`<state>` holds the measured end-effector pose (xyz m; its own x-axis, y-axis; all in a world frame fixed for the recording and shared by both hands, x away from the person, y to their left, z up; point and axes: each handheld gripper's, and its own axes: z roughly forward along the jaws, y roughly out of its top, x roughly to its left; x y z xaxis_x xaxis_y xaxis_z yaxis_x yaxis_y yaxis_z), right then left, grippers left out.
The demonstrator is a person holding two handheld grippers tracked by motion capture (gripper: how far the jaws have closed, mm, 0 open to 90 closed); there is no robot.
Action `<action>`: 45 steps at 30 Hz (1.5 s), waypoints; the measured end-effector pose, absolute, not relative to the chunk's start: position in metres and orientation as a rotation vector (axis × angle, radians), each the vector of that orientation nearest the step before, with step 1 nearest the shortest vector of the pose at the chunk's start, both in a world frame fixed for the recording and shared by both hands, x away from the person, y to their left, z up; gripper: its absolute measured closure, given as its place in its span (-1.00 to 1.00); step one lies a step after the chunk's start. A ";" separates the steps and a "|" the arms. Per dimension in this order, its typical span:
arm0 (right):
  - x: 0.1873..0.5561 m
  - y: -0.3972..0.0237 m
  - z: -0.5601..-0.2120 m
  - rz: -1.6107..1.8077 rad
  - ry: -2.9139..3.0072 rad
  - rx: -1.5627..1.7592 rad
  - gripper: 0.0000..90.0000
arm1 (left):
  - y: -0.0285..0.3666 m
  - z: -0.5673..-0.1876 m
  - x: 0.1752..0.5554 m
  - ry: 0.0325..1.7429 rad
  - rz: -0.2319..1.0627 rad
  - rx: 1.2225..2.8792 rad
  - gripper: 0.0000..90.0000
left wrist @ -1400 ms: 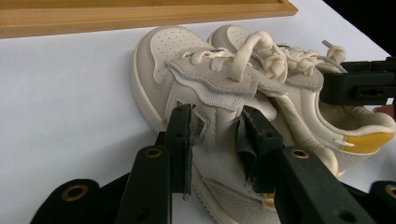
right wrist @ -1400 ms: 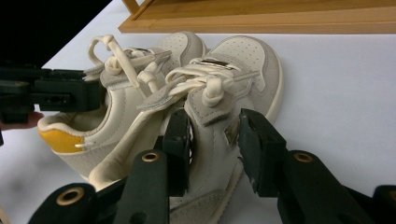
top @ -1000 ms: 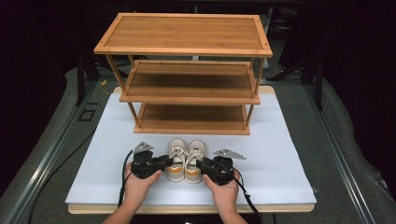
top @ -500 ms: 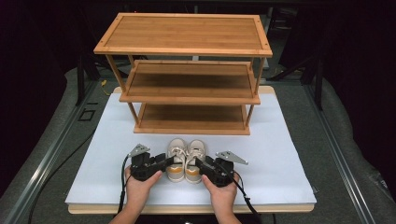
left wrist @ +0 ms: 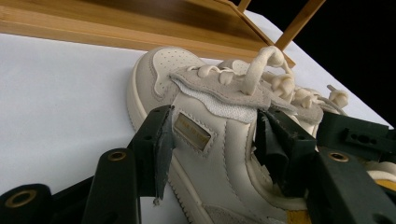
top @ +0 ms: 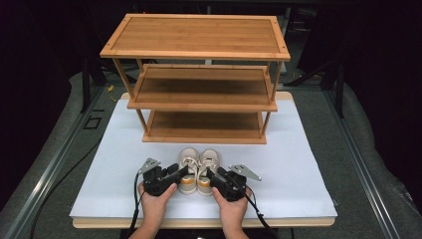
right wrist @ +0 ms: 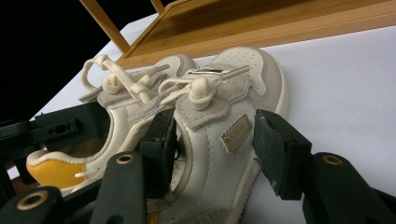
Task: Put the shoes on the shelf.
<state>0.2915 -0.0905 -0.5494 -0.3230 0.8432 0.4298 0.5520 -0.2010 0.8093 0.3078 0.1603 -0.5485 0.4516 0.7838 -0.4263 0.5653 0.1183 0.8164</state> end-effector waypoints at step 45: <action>0.286 -0.087 -0.534 1.555 1.705 1.642 0.22 | 0.160 -0.531 0.304 1.236 0.252 1.511 0.21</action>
